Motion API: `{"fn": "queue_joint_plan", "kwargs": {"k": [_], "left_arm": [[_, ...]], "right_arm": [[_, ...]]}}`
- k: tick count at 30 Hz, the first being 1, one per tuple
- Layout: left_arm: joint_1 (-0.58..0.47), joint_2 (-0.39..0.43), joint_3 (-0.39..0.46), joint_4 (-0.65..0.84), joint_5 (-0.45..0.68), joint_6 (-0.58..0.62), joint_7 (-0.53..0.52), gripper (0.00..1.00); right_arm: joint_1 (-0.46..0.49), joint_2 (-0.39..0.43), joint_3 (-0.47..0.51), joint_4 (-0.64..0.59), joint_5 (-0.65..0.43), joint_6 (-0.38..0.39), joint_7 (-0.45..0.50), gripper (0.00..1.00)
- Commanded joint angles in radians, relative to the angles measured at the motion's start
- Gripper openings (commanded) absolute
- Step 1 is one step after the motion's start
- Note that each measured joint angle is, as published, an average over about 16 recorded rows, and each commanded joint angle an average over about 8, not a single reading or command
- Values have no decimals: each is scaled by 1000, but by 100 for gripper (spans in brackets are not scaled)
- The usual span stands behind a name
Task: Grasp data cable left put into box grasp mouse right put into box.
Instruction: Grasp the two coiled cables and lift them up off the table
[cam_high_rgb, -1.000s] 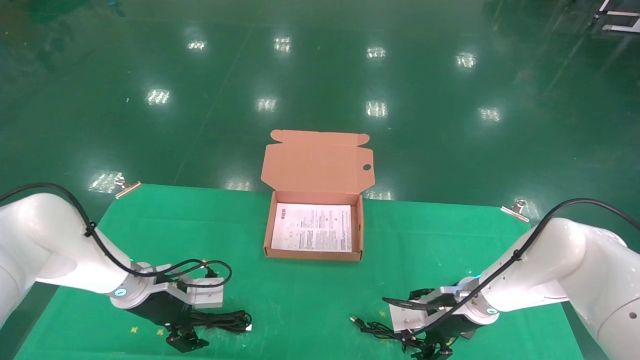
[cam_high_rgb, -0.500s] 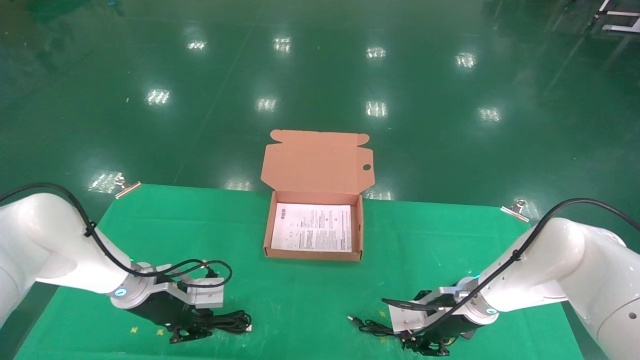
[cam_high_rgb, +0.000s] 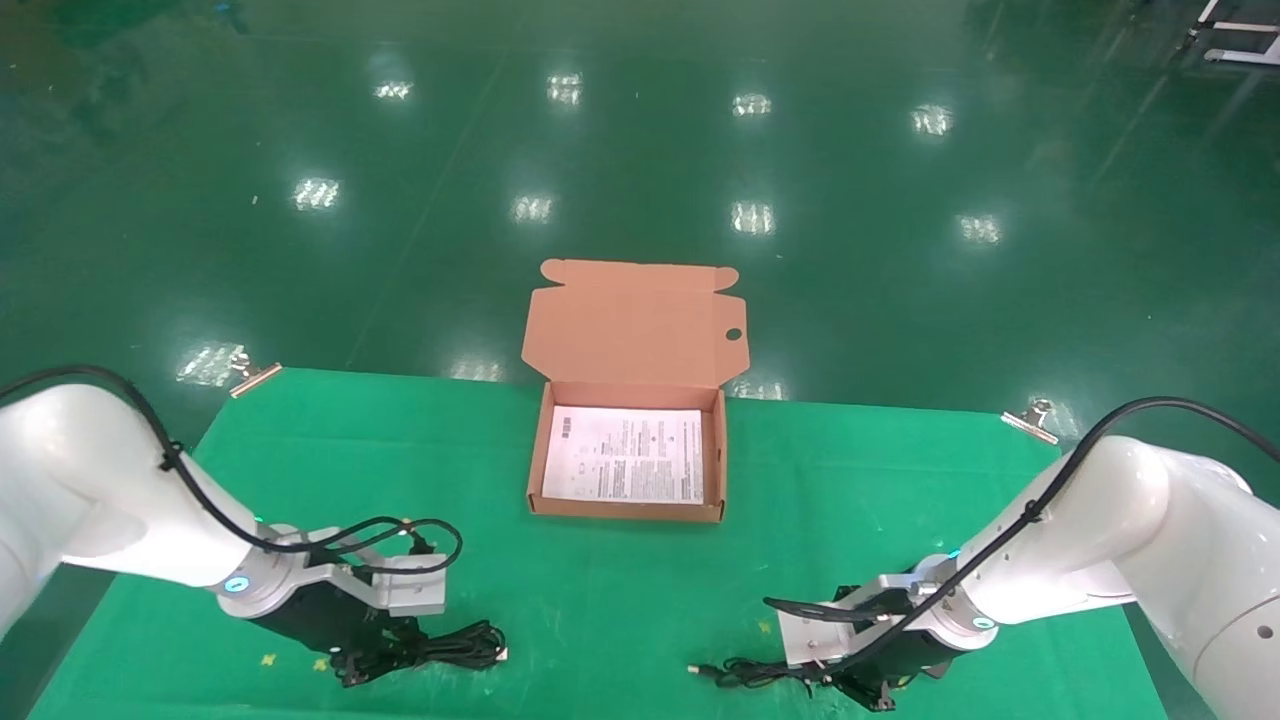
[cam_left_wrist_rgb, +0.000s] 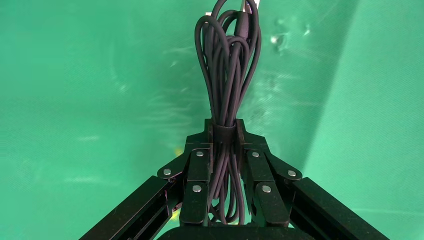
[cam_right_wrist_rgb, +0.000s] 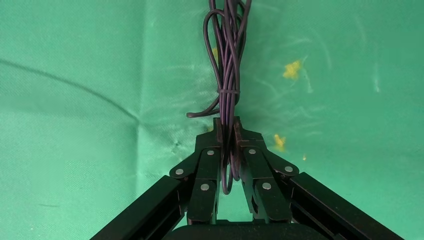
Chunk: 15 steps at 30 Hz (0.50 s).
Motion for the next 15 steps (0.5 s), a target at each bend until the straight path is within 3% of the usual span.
{"fn": "queue_joint_plan", "kwargs": {"k": [1, 8, 15], "left_arm": [[-3, -9, -4, -5, -5, 0, 7, 0], [-35, -40, -2, -47, 3, -25, 21, 0], [-81, -77, -1, -138, 15, -50, 28, 0]], "right_arm": [[4, 2, -1, 5, -3, 0, 6, 0], [44, 72, 26, 90, 13, 4, 45, 0], [93, 170, 54, 295, 9, 11, 106, 0]]}}
